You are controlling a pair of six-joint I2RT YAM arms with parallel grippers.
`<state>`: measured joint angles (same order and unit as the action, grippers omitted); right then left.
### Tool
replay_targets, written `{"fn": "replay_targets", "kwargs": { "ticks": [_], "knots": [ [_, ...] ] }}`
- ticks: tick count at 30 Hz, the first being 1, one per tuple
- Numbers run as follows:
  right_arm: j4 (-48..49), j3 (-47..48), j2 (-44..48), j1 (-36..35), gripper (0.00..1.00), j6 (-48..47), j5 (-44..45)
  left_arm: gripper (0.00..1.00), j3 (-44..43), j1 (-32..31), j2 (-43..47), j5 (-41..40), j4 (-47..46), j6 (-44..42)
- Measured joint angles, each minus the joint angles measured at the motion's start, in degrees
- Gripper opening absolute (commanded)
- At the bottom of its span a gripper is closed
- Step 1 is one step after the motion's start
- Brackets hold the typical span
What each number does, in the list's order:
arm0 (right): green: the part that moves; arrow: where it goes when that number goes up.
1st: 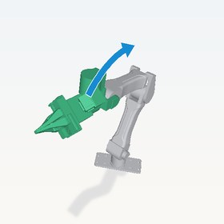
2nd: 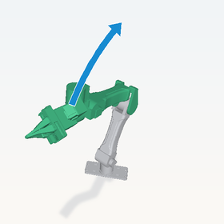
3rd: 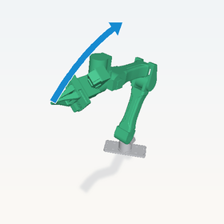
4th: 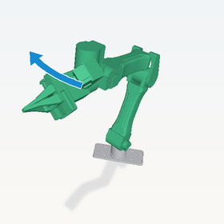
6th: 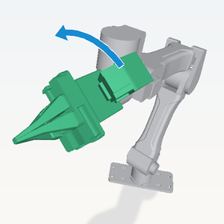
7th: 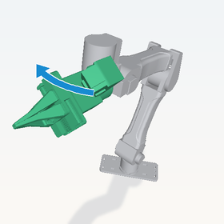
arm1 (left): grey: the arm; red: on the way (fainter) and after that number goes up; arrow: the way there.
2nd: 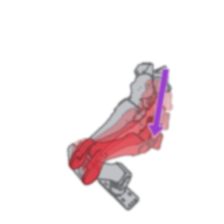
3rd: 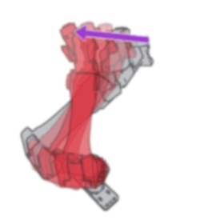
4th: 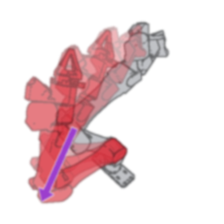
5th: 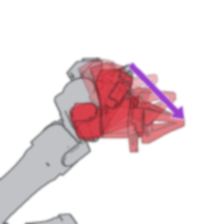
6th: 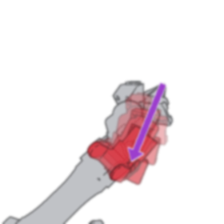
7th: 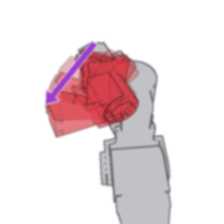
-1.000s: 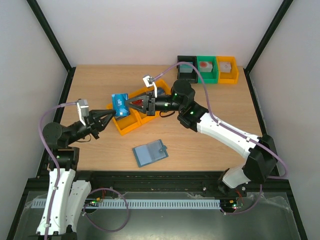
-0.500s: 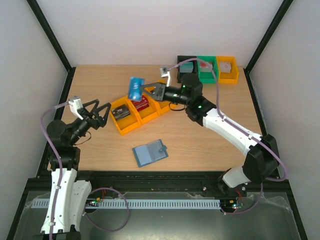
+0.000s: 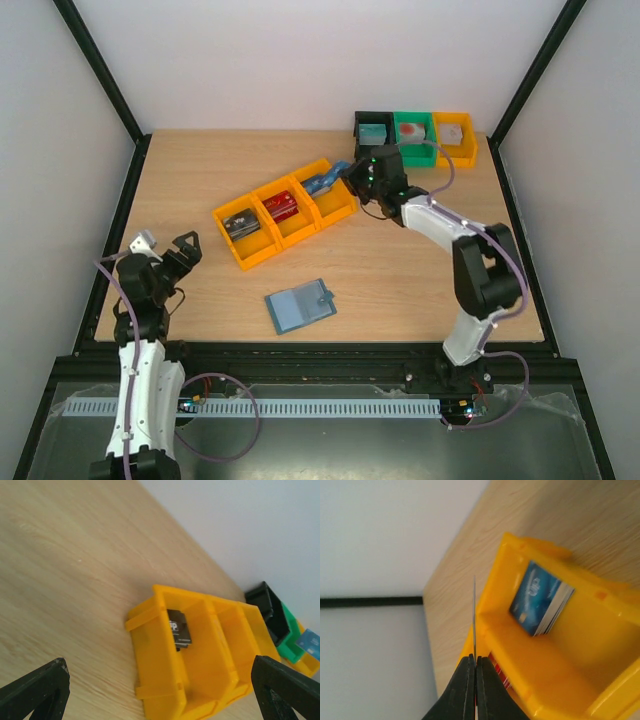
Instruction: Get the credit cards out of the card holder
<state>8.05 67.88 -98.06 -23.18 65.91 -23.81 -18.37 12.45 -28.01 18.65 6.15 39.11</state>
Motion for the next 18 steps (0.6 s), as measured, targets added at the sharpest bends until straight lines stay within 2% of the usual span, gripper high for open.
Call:
{"fn": "replay_targets", "kwargs": {
  "ticks": [10, 18],
  "knots": [
    [-1.79, 12.41, -17.35, -1.16, 0.02, 6.10, 6.19, 1.00, 2.82, 0.98, 0.26, -2.89, -0.66, 2.95],
    [-2.60, 15.74, -20.04, -4.07, 0.02, 10.19, 10.49, 1.00, 3.45, 1.73, 0.22, -4.13, -1.25, 3.85]
  ]
}}
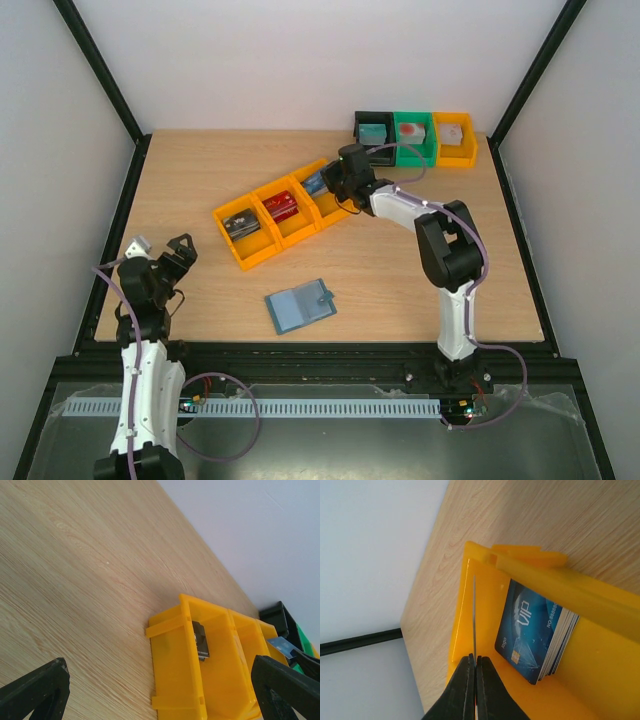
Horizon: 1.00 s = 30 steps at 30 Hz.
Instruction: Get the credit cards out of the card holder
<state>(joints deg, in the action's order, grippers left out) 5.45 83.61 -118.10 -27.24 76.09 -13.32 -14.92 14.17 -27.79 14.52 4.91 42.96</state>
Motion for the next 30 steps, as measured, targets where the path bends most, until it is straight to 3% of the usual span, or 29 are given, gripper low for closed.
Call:
{"fn": "replay_targets", "kwargs": {
  "ticks": [19, 23, 30],
  "knots": [
    [-1.03, 5.84, -8.37, -1.29, 0.03, 6.19, 2.14, 1.00, 0.00, 0.33, -0.22, -1.14, -0.33, 0.50],
    [-1.99, 6.21, -8.68, -1.31, 0.21, 5.46, 2.43, 0.99, 0.00, 0.35, -0.44, -1.16, -0.33, 0.63],
    [-8.48, 10.95, -8.70, -1.57, 0.64, 0.48, 4.39, 0.99, 0.00, 0.37, -0.72, -1.33, -0.42, 0.90]
  ]
}}
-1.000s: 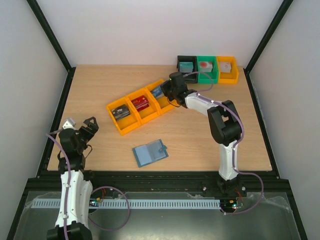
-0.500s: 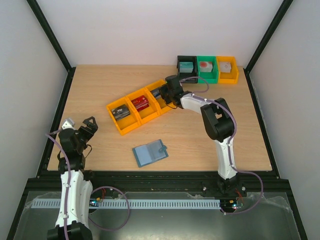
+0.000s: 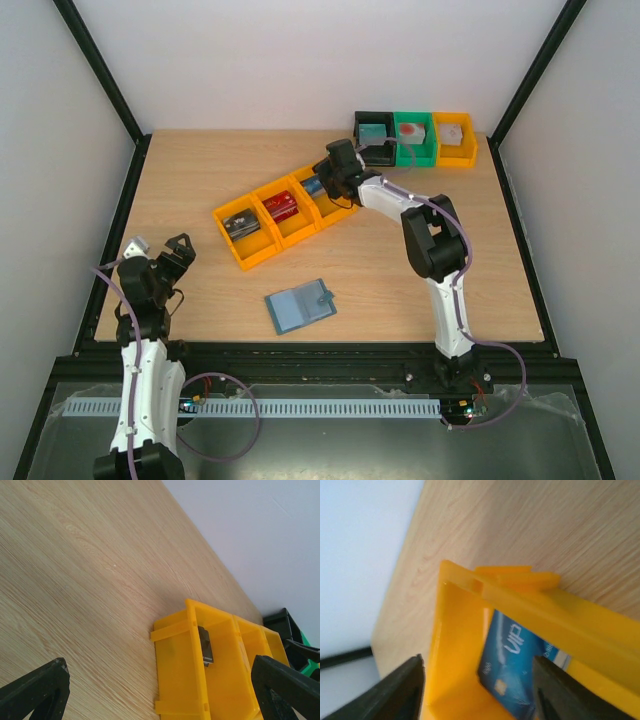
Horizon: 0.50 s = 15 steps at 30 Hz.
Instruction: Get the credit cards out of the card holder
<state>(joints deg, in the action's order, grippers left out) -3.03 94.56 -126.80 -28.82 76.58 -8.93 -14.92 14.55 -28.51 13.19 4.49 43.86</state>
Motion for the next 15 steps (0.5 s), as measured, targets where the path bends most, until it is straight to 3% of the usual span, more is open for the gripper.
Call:
{"fn": "replay_targets", "kwargs": {
  "ticks": [4, 15],
  "knots": [
    [-2.12, 2.64, 0.15, -0.09, 0.72, -2.86, 1.31, 0.99, 0.11, 0.00, -0.02, 0.00, -0.22, 0.13],
    [-8.33, 2.64, 2.27, -0.79, 0.72, -10.56, 2.71, 0.99, 0.31, 0.00, 0.04, 0.02, -0.28, 0.11]
  ]
}}
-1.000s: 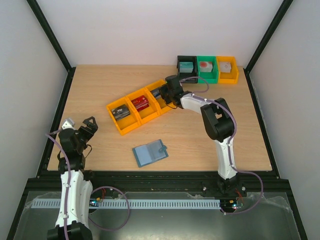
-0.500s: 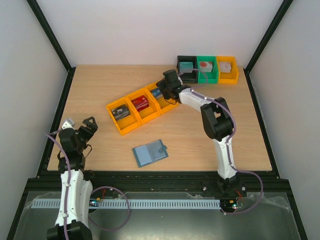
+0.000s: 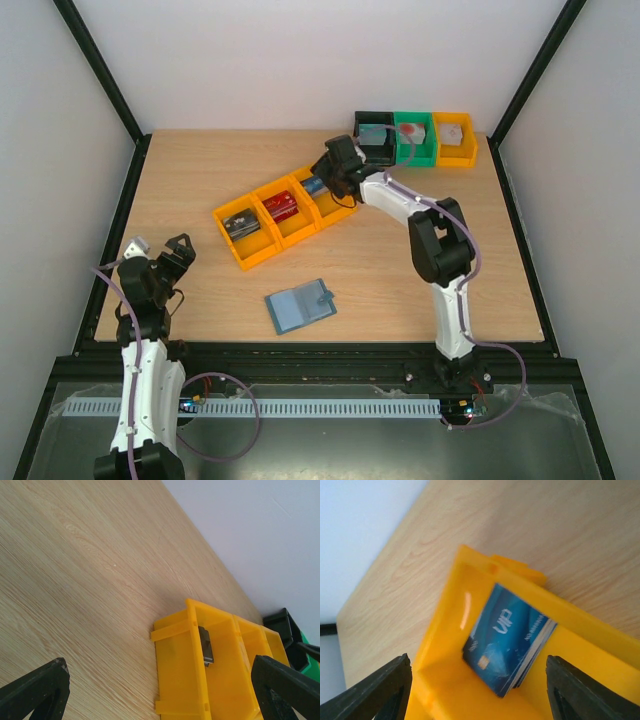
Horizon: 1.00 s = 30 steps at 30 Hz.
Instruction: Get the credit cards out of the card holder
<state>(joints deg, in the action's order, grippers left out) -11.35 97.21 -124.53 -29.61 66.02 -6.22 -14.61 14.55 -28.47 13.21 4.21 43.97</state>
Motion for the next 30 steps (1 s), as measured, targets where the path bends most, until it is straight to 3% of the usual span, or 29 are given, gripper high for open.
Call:
{"fn": "replay_targets", "kwargs": {
  "ticks": [10, 14, 19, 25, 30],
  "knots": [
    [-9.05, -5.62, 20.87, -2.62, 0.71, -24.24, 2.38, 0.99, 0.00, 0.00, 0.37, 1.29, -0.31, -0.70],
    [-14.36, -13.90, 27.08, -8.09, 0.71, -30.56, 4.61, 1.00, -0.57, 0.00, 0.35, 3.85, -0.48, -2.38],
    [-19.93, -25.27, 27.96, -16.96, 0.72, -33.53, 5.38, 1.00, -4.26, -1.51, -0.44, 8.22, -0.85, -4.55],
    [-21.81, -30.58, 27.69, -25.09, 0.75, -33.44, 5.55, 1.00, -10.03, -12.20, -3.34, 13.62, -1.14, -9.18],
    [-20.44, -34.32, 27.56, -26.12, 0.75, -31.36, 4.90, 0.99, -12.35, -23.87, -7.39, 15.54, 1.22, -14.25]
  ]
}}
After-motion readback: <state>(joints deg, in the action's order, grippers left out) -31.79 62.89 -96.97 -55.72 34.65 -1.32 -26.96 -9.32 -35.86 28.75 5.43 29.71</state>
